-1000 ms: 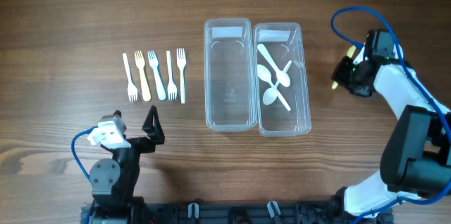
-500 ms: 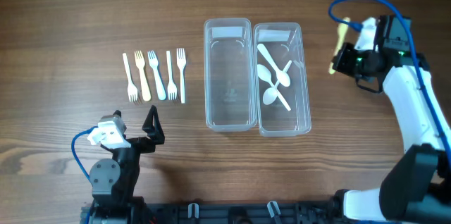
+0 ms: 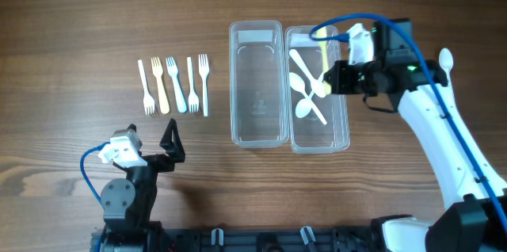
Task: Pack container
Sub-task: 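Lower the yellow spoon into the right container and release it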
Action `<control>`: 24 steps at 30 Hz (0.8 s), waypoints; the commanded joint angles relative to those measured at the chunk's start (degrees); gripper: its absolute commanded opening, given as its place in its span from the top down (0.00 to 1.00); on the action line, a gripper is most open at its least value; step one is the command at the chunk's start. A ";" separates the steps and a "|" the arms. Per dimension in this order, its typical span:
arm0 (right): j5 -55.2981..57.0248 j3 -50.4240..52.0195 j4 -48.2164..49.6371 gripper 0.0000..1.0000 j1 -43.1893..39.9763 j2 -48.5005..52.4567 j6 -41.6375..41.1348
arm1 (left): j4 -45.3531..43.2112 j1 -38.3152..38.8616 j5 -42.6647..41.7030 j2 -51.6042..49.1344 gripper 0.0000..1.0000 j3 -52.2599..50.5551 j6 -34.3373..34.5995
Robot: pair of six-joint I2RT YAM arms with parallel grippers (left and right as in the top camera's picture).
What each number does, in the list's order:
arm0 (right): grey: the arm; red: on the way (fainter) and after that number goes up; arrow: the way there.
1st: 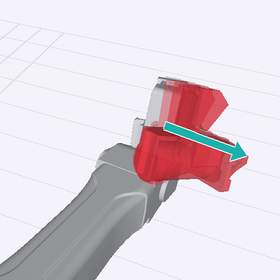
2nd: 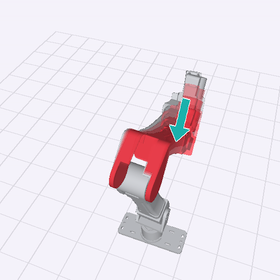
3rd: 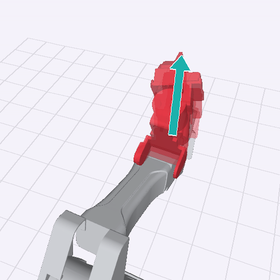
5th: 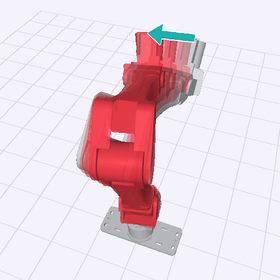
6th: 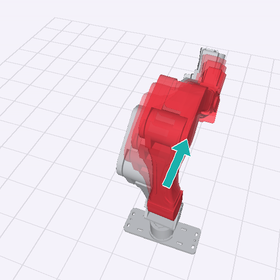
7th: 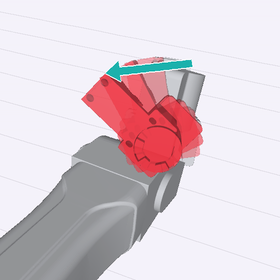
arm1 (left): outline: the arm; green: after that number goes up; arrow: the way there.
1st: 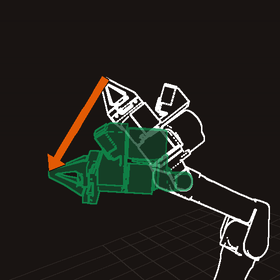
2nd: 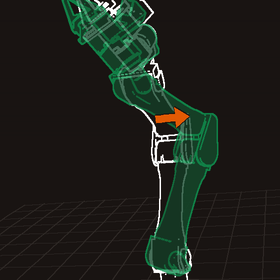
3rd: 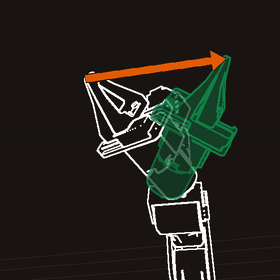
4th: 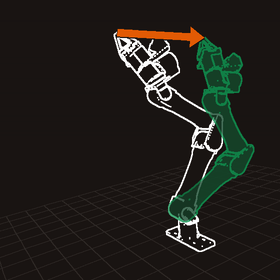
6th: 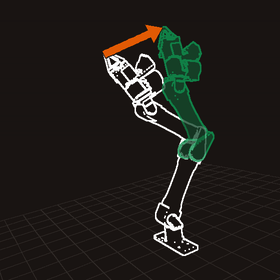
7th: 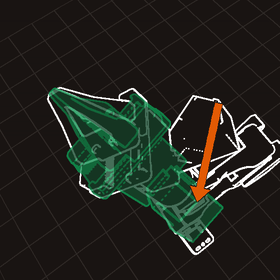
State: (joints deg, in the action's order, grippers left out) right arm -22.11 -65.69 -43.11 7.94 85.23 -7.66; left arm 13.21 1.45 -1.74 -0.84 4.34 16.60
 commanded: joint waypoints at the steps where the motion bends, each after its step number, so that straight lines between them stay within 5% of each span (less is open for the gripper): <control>1: 4.20 -1.20 -1.53 0.95 2.40 -0.59 -1.53 | -0.24 0.31 0.33 0.46 0.00 -0.37 -1.38; 4: 4.35 -1.20 -1.70 0.91 2.78 -0.59 -1.55 | -0.24 0.31 0.33 0.46 0.00 -0.37 -1.38; 7: 4.57 -1.20 -1.66 0.50 2.75 -0.59 -1.53 | -0.24 0.31 0.33 0.44 0.00 -0.37 -1.38; 9: 4.57 -1.20 -1.53 0.39 2.75 -0.59 -1.31 | -0.24 0.31 0.33 0.46 0.00 -0.37 -1.38; 13: 5.53 -1.20 -0.55 0.36 2.64 -0.59 0.37 | -0.24 0.31 0.33 0.46 0.00 -0.37 -1.38; 24: 46.88 -1.20 4.76 0.19 -1.11 -0.59 1.11 | -0.24 0.31 0.33 0.46 0.00 -0.37 -1.38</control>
State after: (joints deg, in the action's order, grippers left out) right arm 8.14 -65.69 -39.55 8.67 85.23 -7.62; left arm 13.21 1.45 -1.74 -0.84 4.34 16.60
